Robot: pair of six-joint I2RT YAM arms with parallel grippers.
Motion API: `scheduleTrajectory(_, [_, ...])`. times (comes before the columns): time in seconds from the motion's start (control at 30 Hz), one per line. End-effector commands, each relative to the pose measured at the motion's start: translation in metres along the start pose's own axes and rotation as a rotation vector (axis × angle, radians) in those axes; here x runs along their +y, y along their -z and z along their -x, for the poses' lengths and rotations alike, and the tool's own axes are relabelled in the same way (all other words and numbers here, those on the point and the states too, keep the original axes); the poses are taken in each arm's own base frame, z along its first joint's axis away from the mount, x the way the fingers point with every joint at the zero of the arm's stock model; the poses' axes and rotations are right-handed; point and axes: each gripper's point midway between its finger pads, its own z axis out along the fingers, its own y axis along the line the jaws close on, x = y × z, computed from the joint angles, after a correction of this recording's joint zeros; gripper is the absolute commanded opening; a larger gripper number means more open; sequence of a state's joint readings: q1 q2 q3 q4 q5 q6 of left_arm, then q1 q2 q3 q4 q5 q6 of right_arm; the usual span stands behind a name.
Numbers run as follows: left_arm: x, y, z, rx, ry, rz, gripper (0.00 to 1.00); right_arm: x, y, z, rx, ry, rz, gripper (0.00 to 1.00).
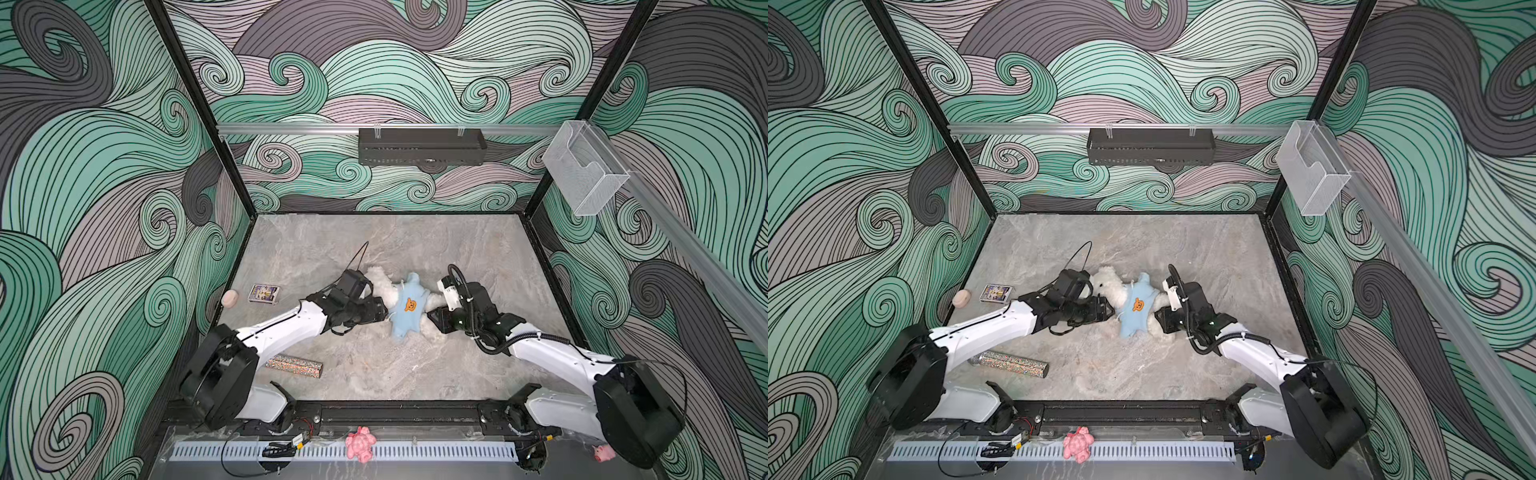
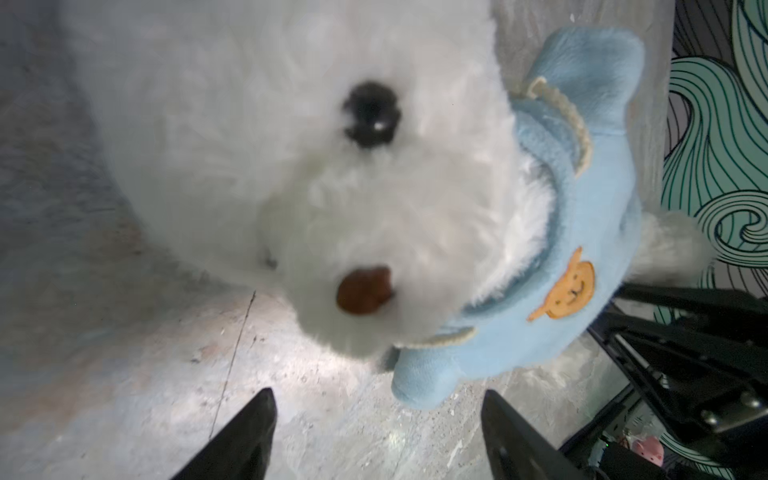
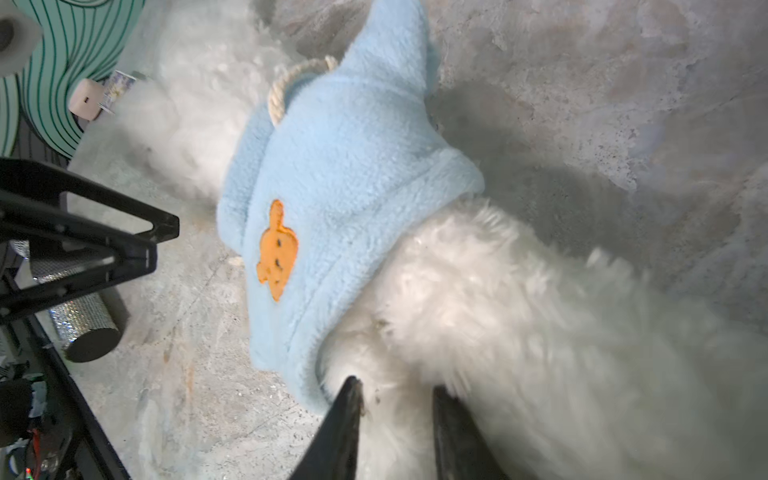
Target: Dress the teddy bear
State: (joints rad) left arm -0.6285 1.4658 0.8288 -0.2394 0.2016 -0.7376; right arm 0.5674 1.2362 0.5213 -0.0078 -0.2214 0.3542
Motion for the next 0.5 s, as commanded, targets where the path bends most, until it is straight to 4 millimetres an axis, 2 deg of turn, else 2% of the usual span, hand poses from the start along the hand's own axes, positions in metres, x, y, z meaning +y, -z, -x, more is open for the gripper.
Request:
scheduleTrajectory(0.0, [-0.030,-0.012,0.038,-0.040,-0.022,-0.068,0.78,0.014,-0.008,-0.015,0.036,-0.040,0.071,0.23])
scheduleTrajectory(0.13, [-0.034,-0.031,0.074,-0.013,-0.035,-0.072,0.78,0.055,-0.007,-0.016,0.015,0.005,0.227,0.22])
scheduleTrajectory(0.2, [-0.031,-0.029,0.088,-0.034,-0.035,-0.073,0.78,0.066,0.005,-0.009,-0.014,0.071,0.242,0.25])
scheduleTrajectory(0.3, [-0.019,-0.013,0.096,-0.090,-0.067,-0.022,0.80,0.064,0.025,0.008,-0.090,0.182,0.185,0.30])
scheduleTrajectory(0.4, [-0.004,0.005,0.090,-0.128,-0.103,0.043,0.82,0.058,0.043,0.031,-0.182,0.308,0.091,0.37])
scheduleTrajectory(0.47, [0.006,0.017,0.084,-0.150,-0.109,0.083,0.82,0.056,0.046,0.044,-0.203,0.412,0.040,0.42])
